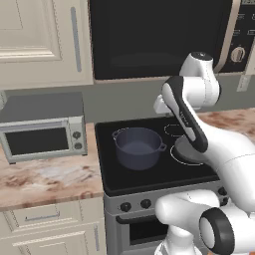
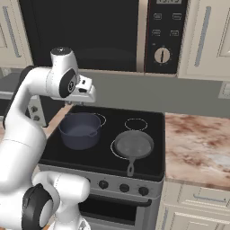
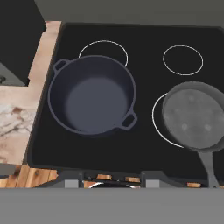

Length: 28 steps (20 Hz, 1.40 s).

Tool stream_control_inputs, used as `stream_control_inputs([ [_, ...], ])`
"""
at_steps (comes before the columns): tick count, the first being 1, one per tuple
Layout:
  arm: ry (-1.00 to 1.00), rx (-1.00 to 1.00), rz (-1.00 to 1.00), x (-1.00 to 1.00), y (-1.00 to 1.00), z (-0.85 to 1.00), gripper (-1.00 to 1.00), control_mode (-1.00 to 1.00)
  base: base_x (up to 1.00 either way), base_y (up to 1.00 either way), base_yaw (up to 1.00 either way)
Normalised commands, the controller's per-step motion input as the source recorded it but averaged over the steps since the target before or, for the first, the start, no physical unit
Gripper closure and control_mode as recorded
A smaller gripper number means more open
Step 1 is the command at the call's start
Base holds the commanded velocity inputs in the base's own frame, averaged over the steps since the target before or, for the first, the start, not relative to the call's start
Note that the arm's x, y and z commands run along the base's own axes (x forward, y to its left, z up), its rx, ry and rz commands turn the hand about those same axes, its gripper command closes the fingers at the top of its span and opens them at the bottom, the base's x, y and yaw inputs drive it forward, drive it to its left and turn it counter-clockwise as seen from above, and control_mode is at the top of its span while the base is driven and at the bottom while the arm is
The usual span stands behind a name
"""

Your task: Move the pot and pan from the stove into the sink.

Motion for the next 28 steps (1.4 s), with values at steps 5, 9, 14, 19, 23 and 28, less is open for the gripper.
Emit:
stream_control_inputs([
  [5,0.00,0.00,0.00,0.00,0.00,0.00,-1.00,-1.00,0.00,0.00,0.00],
  [9,0.00,0.03,-0.01,-0.09,0.00,-0.01,-1.00,-1.00,0.00,0.00,0.00],
  [14,0.00,0.05,-0.10,-0.12,0.10,-0.05,-1.00,-1.00,0.00,0.00,0.00],
  [19,0.00,0.00,-0.21,0.00,0.32,-0.06,-1.00,-1.00,0.00,0.00,0.00],
  [23,0.00,0.00,-0.27,0.00,0.32,-0.07,-1.00,-1.00,0.00,0.00,0.00],
  [28,0.00,0.01,-0.31,0.00,0.27,-0.13,-1.00,-1.00,0.00,0.00,0.00],
])
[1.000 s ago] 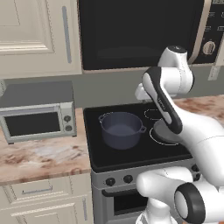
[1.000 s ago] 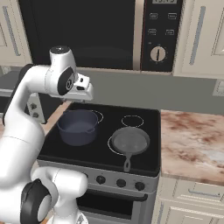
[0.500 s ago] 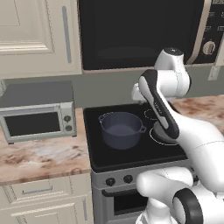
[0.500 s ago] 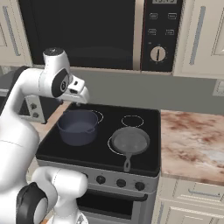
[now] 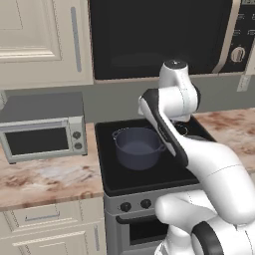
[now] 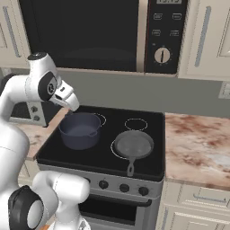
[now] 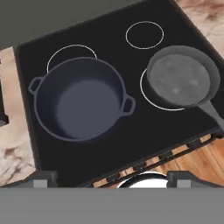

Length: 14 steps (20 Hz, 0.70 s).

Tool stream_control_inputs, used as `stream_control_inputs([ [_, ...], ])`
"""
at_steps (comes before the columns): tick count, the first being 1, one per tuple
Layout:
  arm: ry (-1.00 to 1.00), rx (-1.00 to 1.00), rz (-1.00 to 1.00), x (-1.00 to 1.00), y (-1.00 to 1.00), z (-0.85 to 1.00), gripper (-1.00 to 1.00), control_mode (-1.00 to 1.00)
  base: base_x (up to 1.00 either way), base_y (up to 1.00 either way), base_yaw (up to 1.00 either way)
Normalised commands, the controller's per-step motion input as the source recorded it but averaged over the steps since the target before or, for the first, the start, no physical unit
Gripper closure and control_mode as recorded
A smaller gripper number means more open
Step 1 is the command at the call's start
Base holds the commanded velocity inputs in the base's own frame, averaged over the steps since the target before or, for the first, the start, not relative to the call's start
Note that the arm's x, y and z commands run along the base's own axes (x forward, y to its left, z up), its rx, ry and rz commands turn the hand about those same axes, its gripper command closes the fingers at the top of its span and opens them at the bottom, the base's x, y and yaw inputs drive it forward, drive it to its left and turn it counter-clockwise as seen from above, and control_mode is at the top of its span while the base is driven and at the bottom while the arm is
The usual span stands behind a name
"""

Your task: Move the pot and pan from the stove into the sink.

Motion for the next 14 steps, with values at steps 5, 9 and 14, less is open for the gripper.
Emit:
stream_control_inputs([
  [5,0.00,0.04,-0.21,0.00,0.06,-0.15,-1.00,-1.00,0.00,0.00,0.00],
  [9,0.00,0.01,-0.02,0.00,0.00,-0.01,-1.00,-1.00,0.00,0.00,0.00],
  [14,0.04,0.00,0.00,0.00,0.00,-0.27,-1.00,-1.00,0.00,0.00,0.00],
])
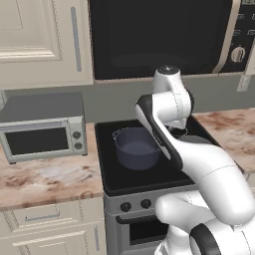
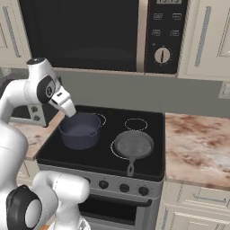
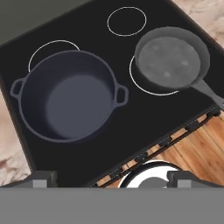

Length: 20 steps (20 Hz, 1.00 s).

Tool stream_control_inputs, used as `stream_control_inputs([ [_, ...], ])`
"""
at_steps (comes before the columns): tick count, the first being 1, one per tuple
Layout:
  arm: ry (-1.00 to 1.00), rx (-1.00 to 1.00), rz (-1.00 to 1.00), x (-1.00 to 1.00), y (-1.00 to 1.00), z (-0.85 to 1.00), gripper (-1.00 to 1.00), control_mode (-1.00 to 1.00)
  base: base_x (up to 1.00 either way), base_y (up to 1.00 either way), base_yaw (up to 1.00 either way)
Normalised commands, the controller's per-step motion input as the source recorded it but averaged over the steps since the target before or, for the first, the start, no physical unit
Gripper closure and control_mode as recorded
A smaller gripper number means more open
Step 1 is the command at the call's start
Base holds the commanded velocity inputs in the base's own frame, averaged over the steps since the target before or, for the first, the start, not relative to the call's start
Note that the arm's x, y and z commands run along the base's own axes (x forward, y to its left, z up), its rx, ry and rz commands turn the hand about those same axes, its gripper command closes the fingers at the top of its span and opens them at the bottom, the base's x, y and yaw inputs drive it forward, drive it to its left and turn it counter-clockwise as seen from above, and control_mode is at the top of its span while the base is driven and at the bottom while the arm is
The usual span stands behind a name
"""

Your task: Move the pot and pan from the stove into the sink.

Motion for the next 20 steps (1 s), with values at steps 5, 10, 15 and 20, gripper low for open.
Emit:
stream_control_inputs([
  [5,0.04,0.02,-0.01,0.06,0.00,-0.37,-1.00,-1.00,0.00,0.00,0.00],
  [10,0.01,0.04,-0.02,0.07,0.00,-0.39,-1.00,-1.00,0.00,0.00,0.00],
  [15,0.00,0.02,-0.03,0.18,0.00,-0.37,-1.00,-1.00,0.00,0.00,0.00],
  [20,0.00,0.00,-0.05,0.25,0.00,-0.34,-1.00,-1.00,0.00,0.00,0.00],
])
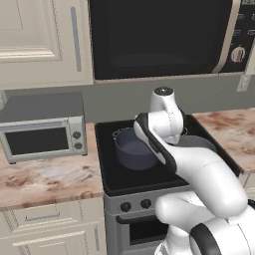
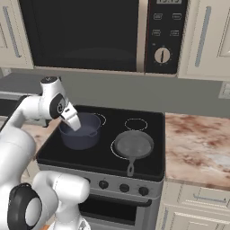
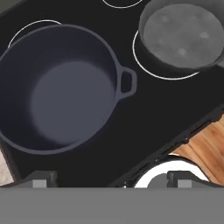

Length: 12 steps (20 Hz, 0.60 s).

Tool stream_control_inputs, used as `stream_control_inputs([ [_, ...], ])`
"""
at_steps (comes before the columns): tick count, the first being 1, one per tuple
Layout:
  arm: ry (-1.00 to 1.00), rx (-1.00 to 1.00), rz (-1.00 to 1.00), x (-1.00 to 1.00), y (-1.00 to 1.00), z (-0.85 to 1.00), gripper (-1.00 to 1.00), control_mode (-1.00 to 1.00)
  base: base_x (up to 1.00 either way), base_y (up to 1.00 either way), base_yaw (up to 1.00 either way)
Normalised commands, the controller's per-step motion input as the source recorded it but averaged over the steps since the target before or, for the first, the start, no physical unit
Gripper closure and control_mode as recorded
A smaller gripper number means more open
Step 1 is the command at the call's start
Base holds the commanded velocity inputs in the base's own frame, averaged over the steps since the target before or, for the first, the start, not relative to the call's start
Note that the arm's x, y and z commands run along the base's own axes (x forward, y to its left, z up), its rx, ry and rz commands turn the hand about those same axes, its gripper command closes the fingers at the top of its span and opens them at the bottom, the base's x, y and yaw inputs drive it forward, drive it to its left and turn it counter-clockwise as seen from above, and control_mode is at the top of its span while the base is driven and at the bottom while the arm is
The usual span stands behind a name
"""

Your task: Move the pot and pan from the stove into the sink.

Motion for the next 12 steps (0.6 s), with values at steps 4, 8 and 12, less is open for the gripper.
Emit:
stream_control_inputs([
  [4,0.00,0.00,-0.07,0.33,0.00,-0.32,-1.00,-1.00,0.00,0.00,0.00],
  [8,0.00,0.00,-0.07,0.37,0.00,-0.32,-1.00,-1.00,0.00,0.00,0.00],
  [12,0.00,0.00,-0.07,0.36,0.00,-0.32,-1.00,-1.00,0.00,0.00,0.00],
])
